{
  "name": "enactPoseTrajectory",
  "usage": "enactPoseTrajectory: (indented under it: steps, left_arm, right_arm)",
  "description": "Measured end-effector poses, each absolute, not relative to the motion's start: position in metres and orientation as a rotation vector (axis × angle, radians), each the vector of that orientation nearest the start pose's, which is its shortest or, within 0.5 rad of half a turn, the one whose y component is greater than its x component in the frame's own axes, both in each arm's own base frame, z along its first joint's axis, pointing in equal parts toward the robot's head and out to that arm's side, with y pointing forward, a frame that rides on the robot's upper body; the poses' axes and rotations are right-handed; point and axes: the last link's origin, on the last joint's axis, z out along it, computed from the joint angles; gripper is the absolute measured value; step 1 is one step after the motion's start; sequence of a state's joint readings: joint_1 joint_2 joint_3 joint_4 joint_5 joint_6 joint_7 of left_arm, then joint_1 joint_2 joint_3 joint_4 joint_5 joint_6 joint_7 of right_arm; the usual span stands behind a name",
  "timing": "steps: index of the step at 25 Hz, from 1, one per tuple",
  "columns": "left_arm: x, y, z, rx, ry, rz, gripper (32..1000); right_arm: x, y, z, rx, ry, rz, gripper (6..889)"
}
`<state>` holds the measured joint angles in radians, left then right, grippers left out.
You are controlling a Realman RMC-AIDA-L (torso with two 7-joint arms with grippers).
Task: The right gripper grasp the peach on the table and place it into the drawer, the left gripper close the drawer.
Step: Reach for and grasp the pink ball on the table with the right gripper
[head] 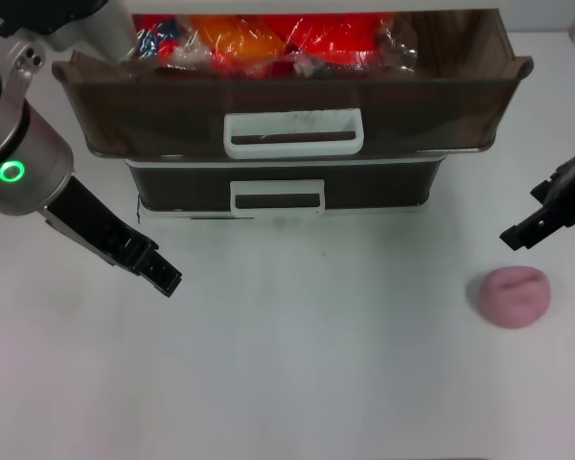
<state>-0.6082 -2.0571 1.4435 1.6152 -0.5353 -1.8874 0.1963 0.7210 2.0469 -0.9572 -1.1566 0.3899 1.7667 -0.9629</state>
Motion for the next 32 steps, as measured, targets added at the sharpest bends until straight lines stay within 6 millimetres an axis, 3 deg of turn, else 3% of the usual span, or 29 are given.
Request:
enactPoseTrajectory:
  steps: [23, 32]
  left_arm:
    - [-0.145, 0.318, 0.028, -2.448, -1.195, 0.622, 815]
    - [-0.146, 0.318, 0.028, -2.445, -1.201, 0.622, 815]
  right_arm:
    - [0.227, 0.364, 0.054, -2.681, 0.945, -0.575, 808]
    - [0.254, 0.358, 0.045, -2.652, 1.039, -0.579, 787]
